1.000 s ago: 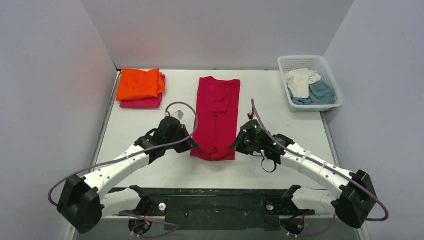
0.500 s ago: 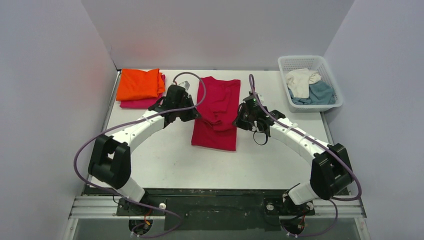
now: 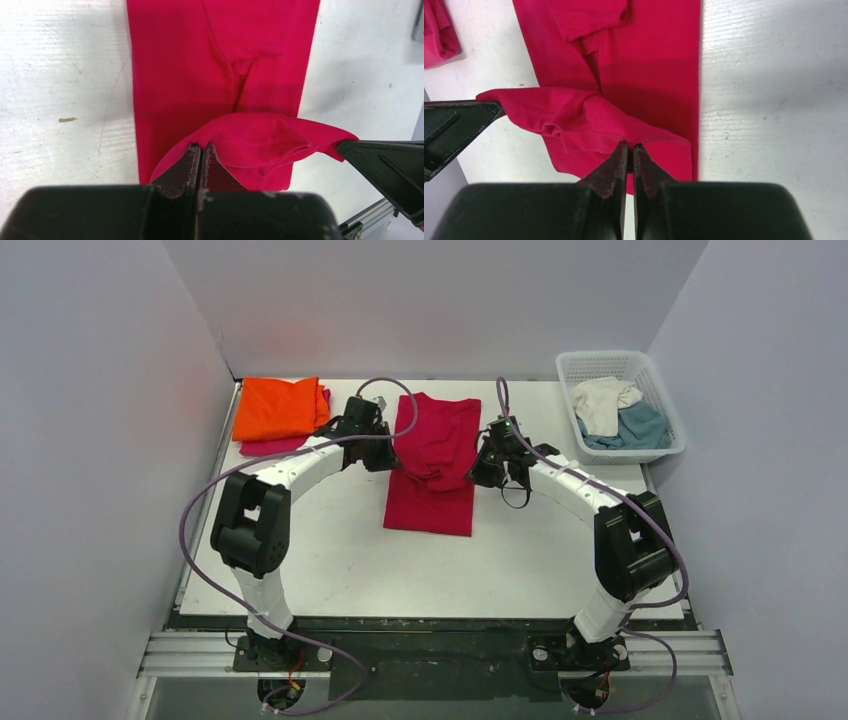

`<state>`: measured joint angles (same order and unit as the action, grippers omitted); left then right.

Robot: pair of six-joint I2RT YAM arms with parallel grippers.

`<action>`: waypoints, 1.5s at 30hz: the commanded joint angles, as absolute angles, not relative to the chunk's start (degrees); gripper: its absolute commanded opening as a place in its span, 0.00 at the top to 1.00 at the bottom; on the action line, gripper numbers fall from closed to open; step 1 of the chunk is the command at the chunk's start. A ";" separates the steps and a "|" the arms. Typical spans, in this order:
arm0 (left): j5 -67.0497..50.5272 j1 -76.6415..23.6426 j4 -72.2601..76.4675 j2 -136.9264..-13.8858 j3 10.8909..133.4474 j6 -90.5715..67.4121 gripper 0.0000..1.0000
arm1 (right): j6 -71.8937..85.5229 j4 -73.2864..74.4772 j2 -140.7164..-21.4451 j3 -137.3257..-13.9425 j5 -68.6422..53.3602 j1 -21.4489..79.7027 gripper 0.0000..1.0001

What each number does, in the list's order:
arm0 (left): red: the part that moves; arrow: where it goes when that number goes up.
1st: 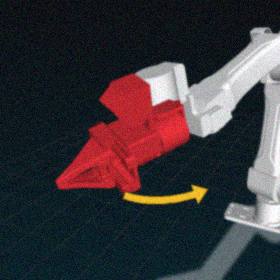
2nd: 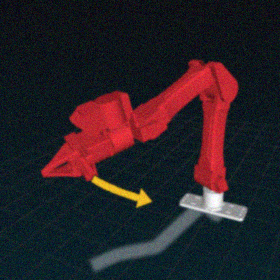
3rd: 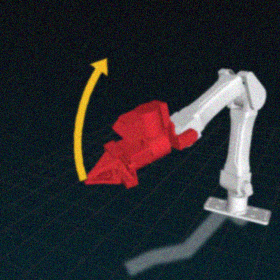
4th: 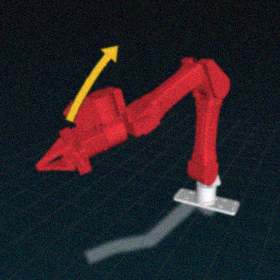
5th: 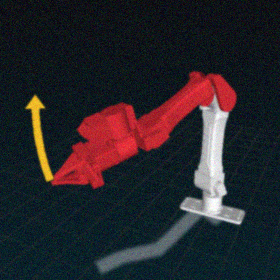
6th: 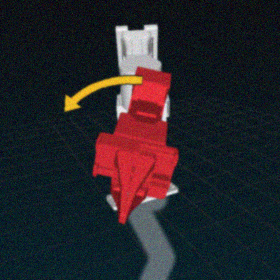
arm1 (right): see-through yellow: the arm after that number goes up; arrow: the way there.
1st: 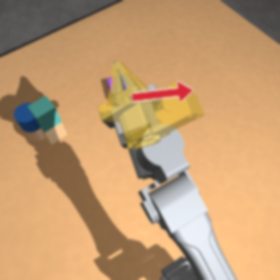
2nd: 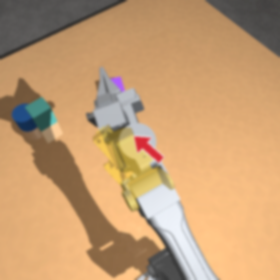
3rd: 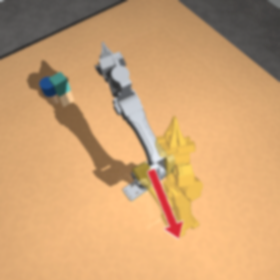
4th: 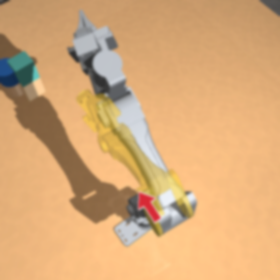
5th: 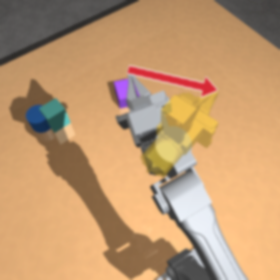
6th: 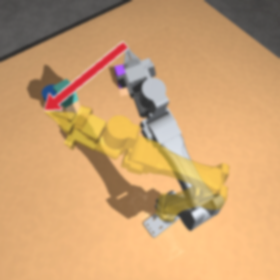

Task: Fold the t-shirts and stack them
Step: Fold the folded rectangular tshirt in 1/3 of the way, then grab one side of the 2/3 rectangular tshirt with both arms

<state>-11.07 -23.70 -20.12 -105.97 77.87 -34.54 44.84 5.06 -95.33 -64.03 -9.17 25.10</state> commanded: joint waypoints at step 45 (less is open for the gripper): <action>-9.86 -24.21 -17.43 -91.18 51.67 -40.86 0.11 | 51.50 5.11 -87.02 -47.92 -4.77 32.91 0.11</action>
<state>-12.21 -22.50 -20.40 -92.40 51.99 -39.68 45.41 6.79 -91.02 -53.06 -8.78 33.26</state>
